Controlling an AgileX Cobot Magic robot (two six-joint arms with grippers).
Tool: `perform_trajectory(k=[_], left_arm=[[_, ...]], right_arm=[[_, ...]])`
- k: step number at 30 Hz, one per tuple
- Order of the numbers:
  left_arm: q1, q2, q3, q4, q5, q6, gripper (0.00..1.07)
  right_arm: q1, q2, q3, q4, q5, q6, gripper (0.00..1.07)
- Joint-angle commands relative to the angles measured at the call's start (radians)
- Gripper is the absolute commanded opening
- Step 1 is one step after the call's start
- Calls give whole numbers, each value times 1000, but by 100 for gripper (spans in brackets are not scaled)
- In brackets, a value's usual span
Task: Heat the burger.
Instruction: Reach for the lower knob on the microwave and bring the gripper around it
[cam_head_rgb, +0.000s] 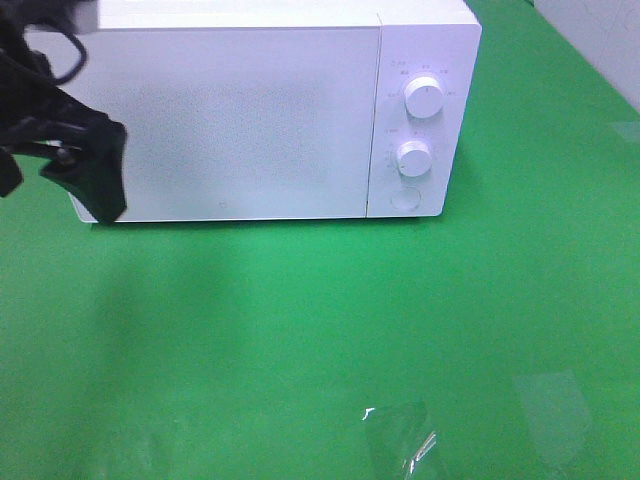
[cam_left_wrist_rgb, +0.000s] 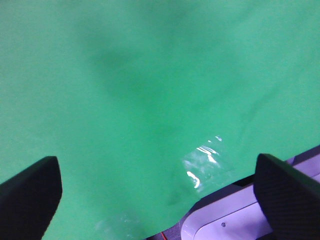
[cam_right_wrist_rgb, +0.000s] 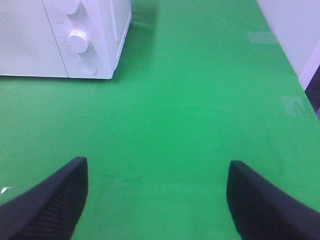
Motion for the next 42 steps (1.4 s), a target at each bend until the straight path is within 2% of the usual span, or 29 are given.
perform_trajectory(k=[1,2,3,4,7,9,10,11,14,16,17,18,19,21,24,26,29,30,32,37,42], left_arm=[[100,-40,0,-9,94,15,96],[158,-59,4,-12,103,23,96],[158,-59,4,-12,103,23,96],[205,-86,19,-18,102,36,96],[229,-101,34,-19,102,40,96],[300,-169,125,-22,89,44,96],[300,-169,125,-22,89,44,96],[319,-210,178,-28,65,40,96],[323,-235,208,-29,53,40,96],[323,-335,322,-28,2,40,96],[323,-335,322,-28,2,40,96],[323,-384,377,-28,-25,40,96],[323,-384,377,-28,-25,40,96],[323,-461,459,-27,-65,54,96],[323,-507,504,-27,-83,72,96],[323,-603,584,-30,-118,90,96],[323,-651,619,-30,-138,90,96],[323,-718,653,-31,-150,90,96],[323,-742,668,-31,-155,90,96],[323,-926,757,-29,-179,90,96],[323,-1074,786,-23,-136,101,96]], right_arm=[[-4,-27,0,5,-9,2,73],[-4,-27,0,5,-9,2,73],[-4,-27,0,5,-9,2,73],[-4,-27,0,5,-9,2,73],[-4,-27,0,5,-9,2,73],[-4,-27,0,5,-9,2,73],[-4,-27,0,5,-9,2,73],[-4,-27,0,5,-9,2,73],[-4,-27,0,5,-9,2,73],[-4,-27,0,5,-9,2,73],[-4,-27,0,5,-9,2,73],[-4,-27,0,5,-9,2,73],[-4,-27,0,5,-9,2,73],[-4,-27,0,5,-9,2,73],[-4,-27,0,5,-9,2,73],[-4,-27,0,5,-9,2,73],[-4,-27,0,5,-9,2,73],[-4,-27,0,5,-9,2,73],[-4,-27,0,5,-9,2,73],[-4,-27,0,5,-9,2,73],[-4,-27,0,5,-9,2,73]])
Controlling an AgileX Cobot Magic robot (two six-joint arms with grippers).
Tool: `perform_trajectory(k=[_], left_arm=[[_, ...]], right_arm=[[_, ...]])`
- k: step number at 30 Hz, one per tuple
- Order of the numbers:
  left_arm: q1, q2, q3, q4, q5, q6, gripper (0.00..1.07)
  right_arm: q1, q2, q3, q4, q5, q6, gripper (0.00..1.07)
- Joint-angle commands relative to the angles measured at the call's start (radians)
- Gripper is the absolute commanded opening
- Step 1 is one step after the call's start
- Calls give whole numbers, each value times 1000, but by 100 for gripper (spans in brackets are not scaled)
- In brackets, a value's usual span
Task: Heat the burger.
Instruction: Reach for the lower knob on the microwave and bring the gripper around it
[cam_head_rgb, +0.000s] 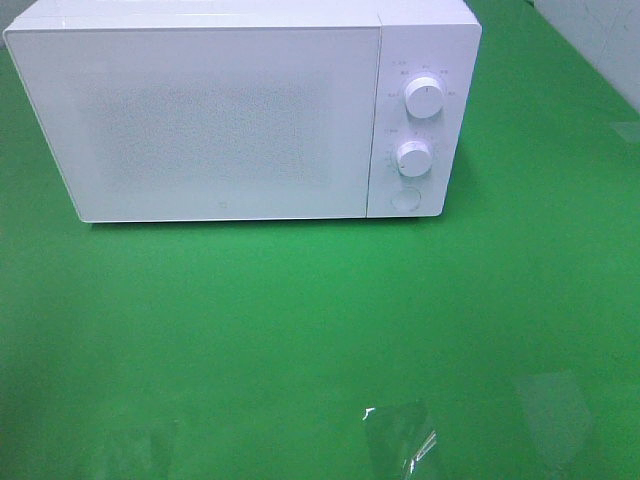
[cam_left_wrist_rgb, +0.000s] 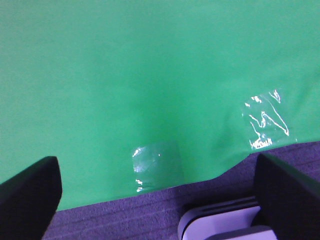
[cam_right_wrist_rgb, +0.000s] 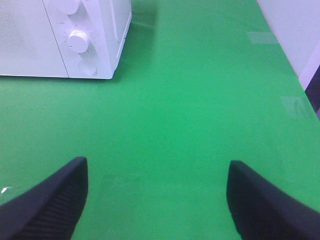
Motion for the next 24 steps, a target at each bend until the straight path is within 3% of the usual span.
perform_trajectory(k=[1,14,24], left_arm=[[1,-68,19,-2,14,9,96],[1,-425,21,-9,12,-10,96],[1,-586,21,-6,11,-10,96]], right_arm=[[-4,-27,0,4,-9,2,73],[-4,-27,0,4,-9,2,73],[-4,-27,0,4,-9,2,73]])
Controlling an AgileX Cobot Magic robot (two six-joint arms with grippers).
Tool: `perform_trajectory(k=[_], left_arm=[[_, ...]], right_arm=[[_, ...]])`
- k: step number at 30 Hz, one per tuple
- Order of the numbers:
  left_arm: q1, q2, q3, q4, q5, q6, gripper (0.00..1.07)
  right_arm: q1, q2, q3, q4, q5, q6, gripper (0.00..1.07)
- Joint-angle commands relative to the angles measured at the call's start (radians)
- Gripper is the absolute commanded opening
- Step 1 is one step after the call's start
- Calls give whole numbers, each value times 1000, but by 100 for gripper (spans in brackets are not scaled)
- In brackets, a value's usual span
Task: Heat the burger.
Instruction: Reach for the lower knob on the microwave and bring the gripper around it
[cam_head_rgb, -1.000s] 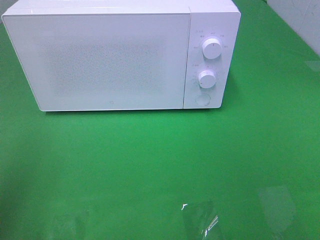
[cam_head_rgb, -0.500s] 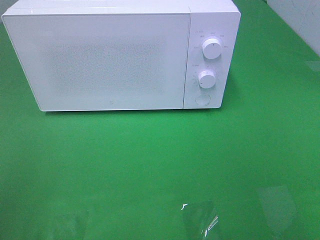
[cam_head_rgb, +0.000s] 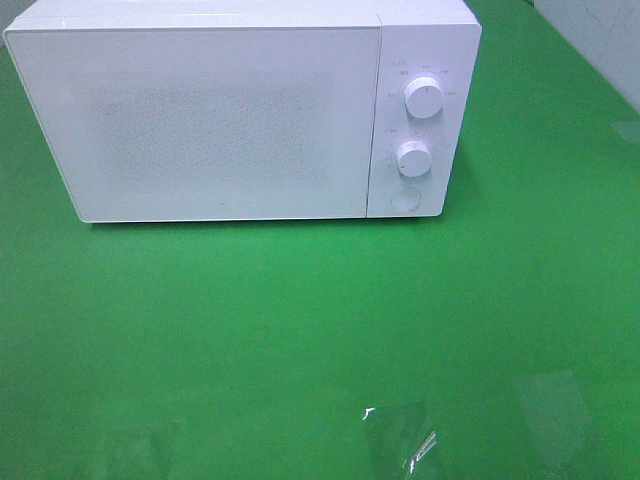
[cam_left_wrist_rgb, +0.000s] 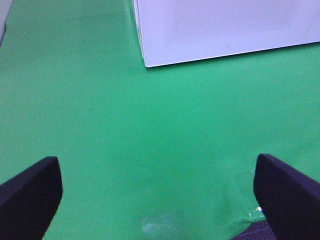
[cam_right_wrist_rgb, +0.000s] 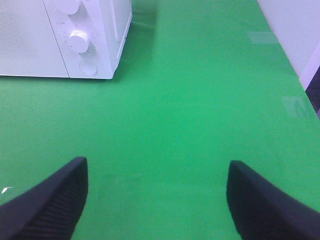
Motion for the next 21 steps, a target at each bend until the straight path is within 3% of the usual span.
perform_trajectory(k=[1,21], left_arm=[[1,-64,3,-6,2,-11,96],[1,-66,5,-6,2,-10,96]], right_arm=[[-4,-27,0,3,-9,2,73],[-4,-27,0,3,-9,2,73]])
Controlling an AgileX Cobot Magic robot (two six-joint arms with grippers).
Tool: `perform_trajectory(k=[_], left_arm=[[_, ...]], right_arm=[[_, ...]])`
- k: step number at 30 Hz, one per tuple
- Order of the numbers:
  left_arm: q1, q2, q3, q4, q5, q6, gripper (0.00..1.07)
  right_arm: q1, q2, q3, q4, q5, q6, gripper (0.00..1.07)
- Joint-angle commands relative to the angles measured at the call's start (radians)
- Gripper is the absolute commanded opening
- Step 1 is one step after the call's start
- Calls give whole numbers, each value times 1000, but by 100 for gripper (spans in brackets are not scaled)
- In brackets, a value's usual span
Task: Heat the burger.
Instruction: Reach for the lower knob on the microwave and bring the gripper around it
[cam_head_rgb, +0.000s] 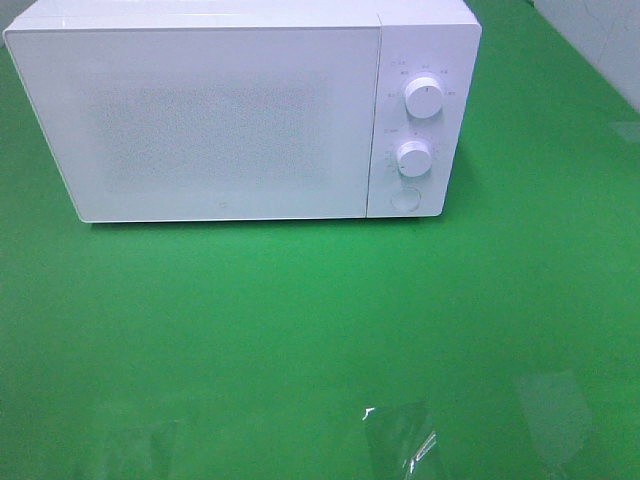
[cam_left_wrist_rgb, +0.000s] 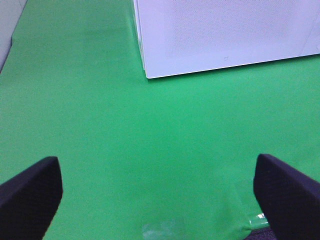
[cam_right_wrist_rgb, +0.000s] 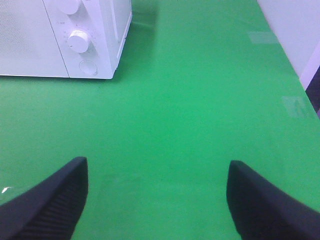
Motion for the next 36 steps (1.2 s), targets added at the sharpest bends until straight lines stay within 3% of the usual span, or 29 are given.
perform_trajectory(k=[1,30,36], left_arm=[[1,-25,-1,-6,2,-7,96],[1,-25,-1,-6,2,-7,96],[1,-25,-1,-6,2,-7,96]], right_arm=[[-4,-27,0,3,-9,2,73],[-4,-27,-6,4,-16,3,73],[-4,19,-31,4,-111,4,73]])
